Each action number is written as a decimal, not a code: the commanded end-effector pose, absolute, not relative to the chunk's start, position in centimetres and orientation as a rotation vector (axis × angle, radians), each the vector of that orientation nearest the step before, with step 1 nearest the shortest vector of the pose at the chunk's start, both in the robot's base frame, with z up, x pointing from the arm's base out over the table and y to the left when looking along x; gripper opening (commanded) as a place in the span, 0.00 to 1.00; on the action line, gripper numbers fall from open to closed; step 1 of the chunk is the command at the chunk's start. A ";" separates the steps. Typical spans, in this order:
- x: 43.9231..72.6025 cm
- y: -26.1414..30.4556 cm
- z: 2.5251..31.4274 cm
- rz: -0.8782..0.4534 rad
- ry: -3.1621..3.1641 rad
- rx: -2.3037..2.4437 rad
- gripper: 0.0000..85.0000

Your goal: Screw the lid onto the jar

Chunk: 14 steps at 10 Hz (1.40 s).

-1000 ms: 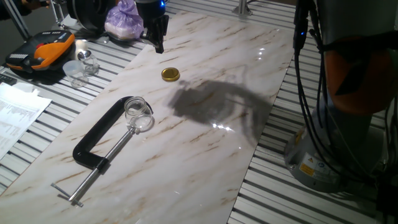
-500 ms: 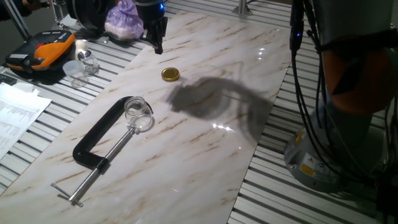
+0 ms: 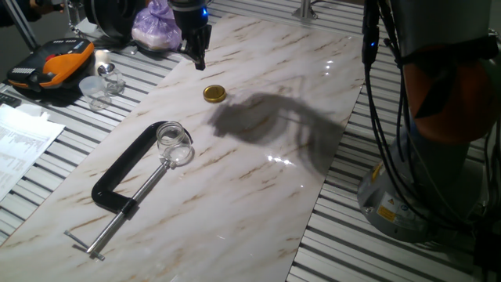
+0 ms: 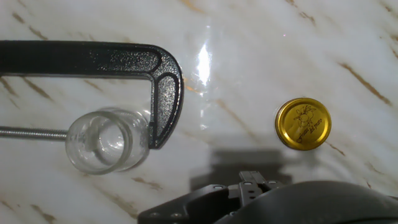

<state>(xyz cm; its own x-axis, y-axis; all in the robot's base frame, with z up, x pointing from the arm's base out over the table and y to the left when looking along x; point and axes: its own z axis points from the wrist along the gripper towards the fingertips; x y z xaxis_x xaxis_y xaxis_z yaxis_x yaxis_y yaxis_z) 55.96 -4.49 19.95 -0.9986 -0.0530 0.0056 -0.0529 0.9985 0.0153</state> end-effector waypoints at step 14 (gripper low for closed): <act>57.9 -10.3 19.9 -0.008 -3.161 0.076 0.00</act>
